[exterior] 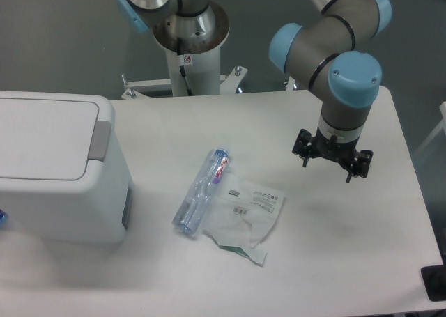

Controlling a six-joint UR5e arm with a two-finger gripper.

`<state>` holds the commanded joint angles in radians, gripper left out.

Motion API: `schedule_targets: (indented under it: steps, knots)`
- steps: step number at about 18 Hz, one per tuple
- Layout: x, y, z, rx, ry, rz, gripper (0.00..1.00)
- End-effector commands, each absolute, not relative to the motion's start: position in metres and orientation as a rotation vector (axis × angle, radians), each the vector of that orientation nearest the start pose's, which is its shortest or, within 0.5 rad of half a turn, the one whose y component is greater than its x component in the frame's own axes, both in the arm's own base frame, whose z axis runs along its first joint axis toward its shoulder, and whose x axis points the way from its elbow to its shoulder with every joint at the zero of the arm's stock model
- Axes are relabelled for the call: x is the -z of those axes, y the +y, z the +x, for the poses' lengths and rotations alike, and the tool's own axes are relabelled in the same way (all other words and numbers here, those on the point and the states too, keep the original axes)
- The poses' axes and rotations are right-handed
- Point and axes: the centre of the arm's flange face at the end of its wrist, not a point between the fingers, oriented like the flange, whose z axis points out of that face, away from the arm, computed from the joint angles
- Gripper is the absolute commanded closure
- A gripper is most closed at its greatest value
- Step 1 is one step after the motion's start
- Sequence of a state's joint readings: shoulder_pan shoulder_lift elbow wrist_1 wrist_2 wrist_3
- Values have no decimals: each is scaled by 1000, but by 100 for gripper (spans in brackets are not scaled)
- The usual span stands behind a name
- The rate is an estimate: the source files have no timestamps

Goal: Open the trash can
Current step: 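Move the gripper from its start pose toward the white trash can, then swing the gripper over the gray tab at the trash can lid edge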

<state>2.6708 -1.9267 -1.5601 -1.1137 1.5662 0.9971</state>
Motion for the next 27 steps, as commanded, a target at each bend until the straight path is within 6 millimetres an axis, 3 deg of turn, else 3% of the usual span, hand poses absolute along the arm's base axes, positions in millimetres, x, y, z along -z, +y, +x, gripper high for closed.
schedule_targets:
  steps: [5, 10, 14, 18, 20, 24, 27]
  knots:
    - [-343, 418, -485, -78, -150, -3012, 0]
    - [-362, 428, -474, 11, -352, -2883, 0]
    - [-392, 442, -448, 144, -436, -2836, 0]
    - [-419, 476, -423, 200, -502, -2782, 0]
    - [-435, 501, -392, 243, -484, -2741, 0]
    - [-479, 510, -360, 317, -457, -2612, 0]
    - [-476, 516, -346, 360, -433, -2600, 0]
